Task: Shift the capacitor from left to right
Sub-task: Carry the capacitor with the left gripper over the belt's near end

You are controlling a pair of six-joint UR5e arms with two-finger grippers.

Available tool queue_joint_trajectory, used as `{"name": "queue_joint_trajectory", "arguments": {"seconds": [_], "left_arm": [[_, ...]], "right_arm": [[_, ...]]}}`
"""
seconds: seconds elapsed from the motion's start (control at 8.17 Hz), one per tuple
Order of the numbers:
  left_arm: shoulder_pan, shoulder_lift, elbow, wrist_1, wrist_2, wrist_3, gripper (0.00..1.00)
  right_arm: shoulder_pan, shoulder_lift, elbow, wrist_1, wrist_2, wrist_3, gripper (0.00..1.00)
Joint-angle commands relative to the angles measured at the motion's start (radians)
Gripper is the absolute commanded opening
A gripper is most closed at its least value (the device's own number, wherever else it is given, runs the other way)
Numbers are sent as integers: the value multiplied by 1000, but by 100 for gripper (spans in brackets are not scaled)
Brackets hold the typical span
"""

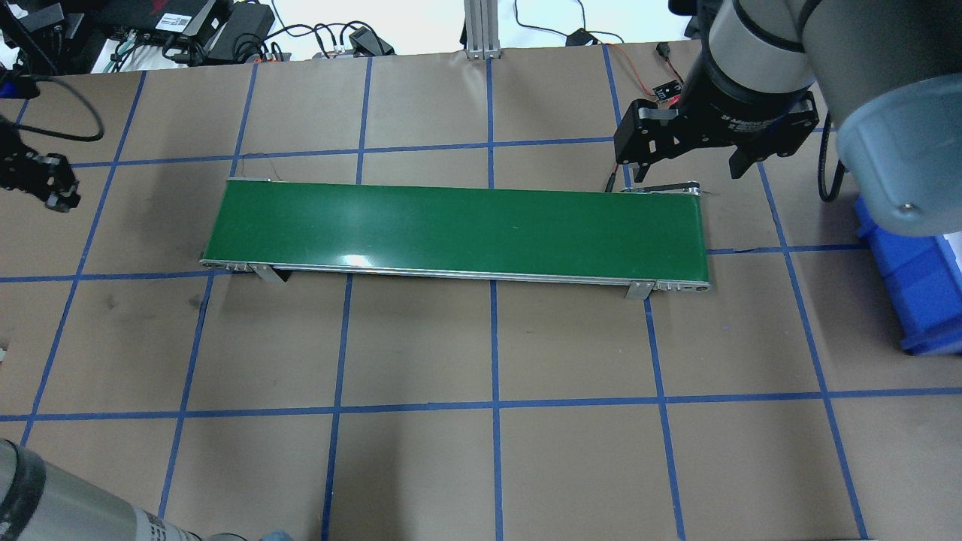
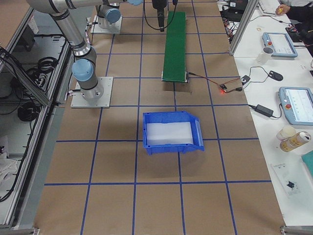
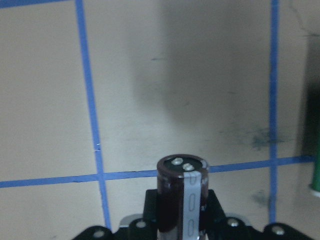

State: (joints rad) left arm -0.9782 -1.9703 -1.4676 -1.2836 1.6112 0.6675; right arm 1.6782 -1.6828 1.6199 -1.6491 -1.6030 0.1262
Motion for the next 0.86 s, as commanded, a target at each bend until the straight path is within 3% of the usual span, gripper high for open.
{"name": "queue_joint_trajectory", "arguments": {"seconds": [0.0, 0.37, 0.73], "left_arm": [[-218, 25, -5, -39, 7, -145, 0], [-333, -4, -83, -25, 19, -264, 0], [-338, -21, -122, 39, 10, -349, 0]], "right_arm": [[0, 0, 0, 0, 0, 1, 100], [-1, 0, 0, 0, 0, 0, 100], [-2, 0, -1, 0, 0, 0, 100]]}}
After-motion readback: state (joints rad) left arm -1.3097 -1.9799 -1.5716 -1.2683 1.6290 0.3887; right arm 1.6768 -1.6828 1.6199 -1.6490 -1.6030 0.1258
